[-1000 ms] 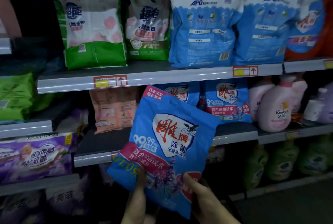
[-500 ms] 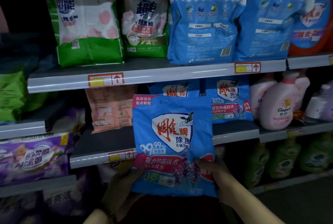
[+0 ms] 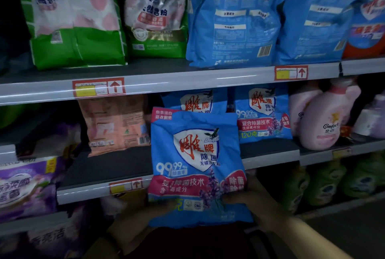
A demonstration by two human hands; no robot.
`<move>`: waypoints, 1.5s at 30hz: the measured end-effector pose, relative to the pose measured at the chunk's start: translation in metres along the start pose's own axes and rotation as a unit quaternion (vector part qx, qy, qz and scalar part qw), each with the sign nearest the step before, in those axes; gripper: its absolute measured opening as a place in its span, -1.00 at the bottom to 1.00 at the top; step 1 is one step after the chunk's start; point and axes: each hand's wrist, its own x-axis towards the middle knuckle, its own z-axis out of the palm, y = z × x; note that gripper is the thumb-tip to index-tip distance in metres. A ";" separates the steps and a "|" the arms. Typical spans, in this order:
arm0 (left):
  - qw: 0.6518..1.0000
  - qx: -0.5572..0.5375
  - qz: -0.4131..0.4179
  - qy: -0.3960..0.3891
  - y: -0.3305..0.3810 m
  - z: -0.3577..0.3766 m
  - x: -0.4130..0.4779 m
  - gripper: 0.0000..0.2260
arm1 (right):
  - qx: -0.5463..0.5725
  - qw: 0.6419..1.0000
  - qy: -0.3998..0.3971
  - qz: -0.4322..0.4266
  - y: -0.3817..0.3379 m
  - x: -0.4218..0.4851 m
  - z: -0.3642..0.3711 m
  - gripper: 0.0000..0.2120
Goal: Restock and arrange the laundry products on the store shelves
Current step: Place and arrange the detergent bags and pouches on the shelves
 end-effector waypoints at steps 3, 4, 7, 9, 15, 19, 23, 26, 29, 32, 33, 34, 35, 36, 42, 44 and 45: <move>0.990 0.135 0.028 -0.002 -0.003 -0.004 0.027 -0.48 | -0.056 0.998 0.011 -0.027 -0.007 0.016 -0.009 -0.39; 0.986 0.162 0.046 0.018 -0.004 -0.005 0.038 -0.49 | -0.067 0.997 0.016 -0.038 -0.008 0.022 -0.012 -0.39; 0.976 0.190 0.086 0.064 -0.002 -0.009 0.075 -0.51 | -0.092 0.993 0.050 -0.059 -0.015 0.044 -0.019 -0.37; 0.970 0.203 0.110 0.081 0.004 -0.008 0.100 -0.53 | -0.105 0.989 0.085 -0.066 -0.025 0.065 -0.026 -0.37; 0.926 0.302 0.134 0.185 0.026 0.007 0.175 -0.63 | -0.207 0.969 0.097 -0.089 -0.063 0.142 -0.056 -0.44; 0.896 0.364 0.130 0.217 0.031 0.001 0.216 -0.58 | -0.273 0.949 0.126 -0.092 -0.065 0.184 -0.068 -0.41; 0.856 0.484 0.020 0.180 0.008 -0.010 0.235 -0.49 | -0.393 0.909 0.128 -0.055 -0.038 0.202 -0.078 -0.41; 0.871 0.459 0.000 0.177 0.004 -0.015 0.242 -0.43 | -0.406 0.903 0.131 -0.049 -0.027 0.204 -0.082 -0.52; 0.875 0.451 -0.003 0.178 0.008 -0.016 0.248 -0.42 | -0.419 0.896 0.141 -0.037 -0.030 0.204 -0.080 -0.53; 0.877 0.445 -0.003 0.181 0.005 -0.014 0.246 -0.44 | -0.421 0.889 0.177 -0.018 -0.029 0.201 -0.072 -0.45; 0.876 0.447 0.006 0.179 0.003 -0.014 0.244 -0.45 | -0.419 0.885 0.202 -0.011 -0.027 0.200 -0.067 -0.37; 0.875 0.451 0.015 0.178 0.001 -0.015 0.240 -0.47 | -0.416 0.879 0.233 -0.006 -0.023 0.197 -0.061 -0.31; 0.872 0.455 0.028 0.178 0.000 -0.016 0.236 -0.48 | -0.412 0.871 0.267 -0.009 -0.019 0.193 -0.054 -0.27; 0.869 0.458 0.043 0.181 -0.001 -0.020 0.230 -0.46 | -0.411 0.861 0.298 -0.018 -0.015 0.186 -0.045 -0.26; 0.759 0.602 0.117 0.220 -0.005 -0.080 0.167 -0.41 | -0.393 0.850 0.342 -0.078 0.007 0.145 0.006 -0.44; 0.701 0.665 0.106 0.233 -0.005 -0.108 0.142 -0.27 | -0.407 0.864 0.290 -0.054 0.009 0.139 0.023 -0.66; 0.686 0.684 0.076 0.235 0.000 -0.120 0.127 -0.20 | -0.414 0.871 0.258 -0.049 0.010 0.138 0.033 -0.75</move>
